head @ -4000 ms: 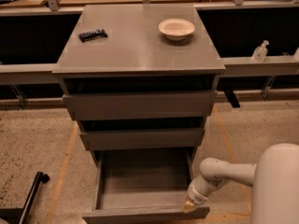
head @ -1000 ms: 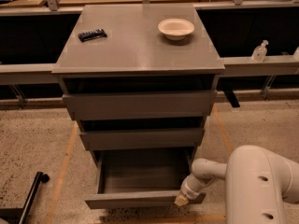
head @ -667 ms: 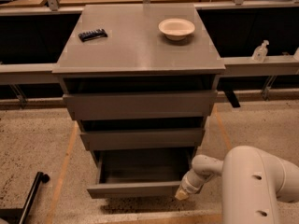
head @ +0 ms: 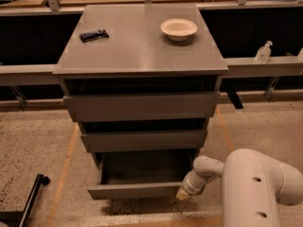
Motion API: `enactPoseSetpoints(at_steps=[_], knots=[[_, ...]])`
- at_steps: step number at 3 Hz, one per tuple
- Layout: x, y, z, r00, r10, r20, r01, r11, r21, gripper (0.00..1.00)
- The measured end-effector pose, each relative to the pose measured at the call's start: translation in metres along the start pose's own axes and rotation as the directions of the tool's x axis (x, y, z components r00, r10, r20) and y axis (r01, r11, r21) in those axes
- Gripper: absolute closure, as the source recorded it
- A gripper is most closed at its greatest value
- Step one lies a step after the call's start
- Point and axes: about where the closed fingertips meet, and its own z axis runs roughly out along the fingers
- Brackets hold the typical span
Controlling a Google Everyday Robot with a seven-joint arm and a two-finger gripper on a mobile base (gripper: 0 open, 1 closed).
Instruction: Close bottom drawer
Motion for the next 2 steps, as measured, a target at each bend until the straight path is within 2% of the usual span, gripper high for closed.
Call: enactPoseSetpoints(at_steps=[1,2], knots=[[-0.0052,-0.0176,0.0223,1.0,-0.029,0.003,0.029,0.9995,-0.015,1.0],[-0.0052,-0.0175,0.0224,1.0,-0.029,0.003,0.029,0.9995,-0.015,1.0]])
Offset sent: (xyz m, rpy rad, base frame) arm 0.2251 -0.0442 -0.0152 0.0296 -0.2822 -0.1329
